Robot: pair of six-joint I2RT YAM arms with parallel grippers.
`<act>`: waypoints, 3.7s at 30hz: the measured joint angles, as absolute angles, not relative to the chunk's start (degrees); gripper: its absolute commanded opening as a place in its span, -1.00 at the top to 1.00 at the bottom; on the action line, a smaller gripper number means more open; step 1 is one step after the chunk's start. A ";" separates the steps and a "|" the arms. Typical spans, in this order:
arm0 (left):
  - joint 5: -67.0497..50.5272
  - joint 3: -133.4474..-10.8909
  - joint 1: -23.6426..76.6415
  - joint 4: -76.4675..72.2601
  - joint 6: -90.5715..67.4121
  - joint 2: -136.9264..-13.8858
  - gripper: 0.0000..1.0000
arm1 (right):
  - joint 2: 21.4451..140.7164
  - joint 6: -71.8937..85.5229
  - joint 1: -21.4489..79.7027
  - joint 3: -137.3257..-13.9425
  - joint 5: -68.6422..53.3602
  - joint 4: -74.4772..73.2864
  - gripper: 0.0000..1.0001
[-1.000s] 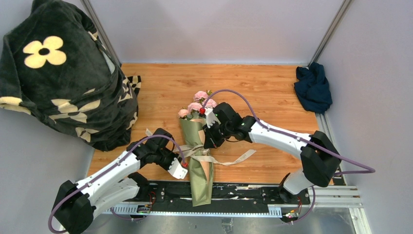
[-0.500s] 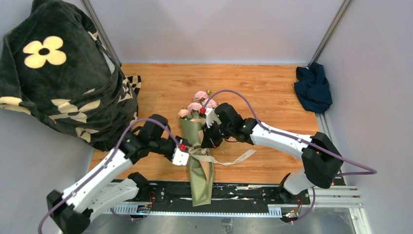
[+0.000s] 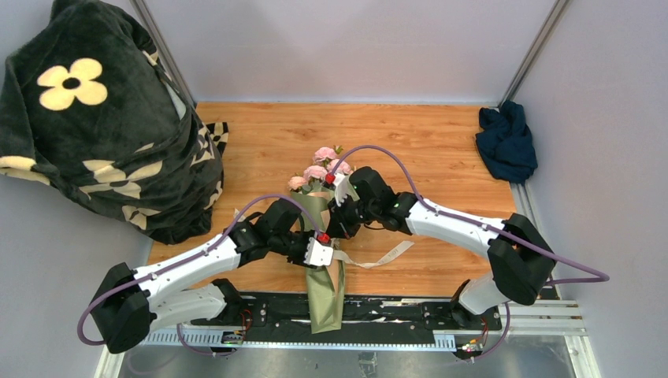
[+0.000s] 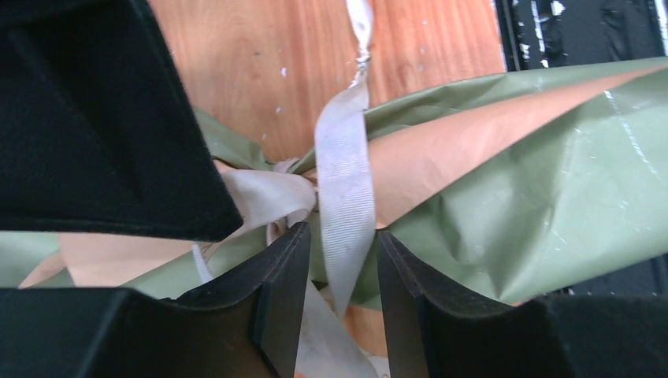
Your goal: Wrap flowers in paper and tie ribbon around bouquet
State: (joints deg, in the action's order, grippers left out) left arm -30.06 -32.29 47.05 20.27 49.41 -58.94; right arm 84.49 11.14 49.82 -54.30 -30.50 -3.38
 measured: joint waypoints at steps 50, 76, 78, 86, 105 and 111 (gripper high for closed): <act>-14.79 -27.62 46.19 2.63 19.38 -56.99 1.00 | 84.95 8.16 39.68 -48.27 -40.69 1.89 0.77; -14.57 -27.29 45.93 2.70 20.14 -56.40 1.00 | 93.93 9.19 45.41 -48.93 -50.02 15.16 0.33; -14.61 -27.29 45.91 2.68 20.14 -56.36 1.00 | 93.93 9.28 45.43 -49.10 -49.47 15.38 0.42; -14.59 -27.29 45.65 2.90 20.14 -55.94 1.00 | 94.04 9.65 45.67 -49.36 -45.98 15.35 0.99; -20.80 -29.17 45.45 16.56 37.19 -44.97 -0.17 | 90.59 10.24 45.76 -49.36 -41.78 12.58 1.00; -22.65 -31.42 45.45 14.61 40.38 -46.46 -0.22 | 90.59 10.24 45.80 -49.36 -41.30 11.46 1.00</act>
State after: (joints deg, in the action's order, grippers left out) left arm -22.65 -31.42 45.45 14.61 40.38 -46.46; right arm 90.59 10.24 45.80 -49.36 -41.30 11.46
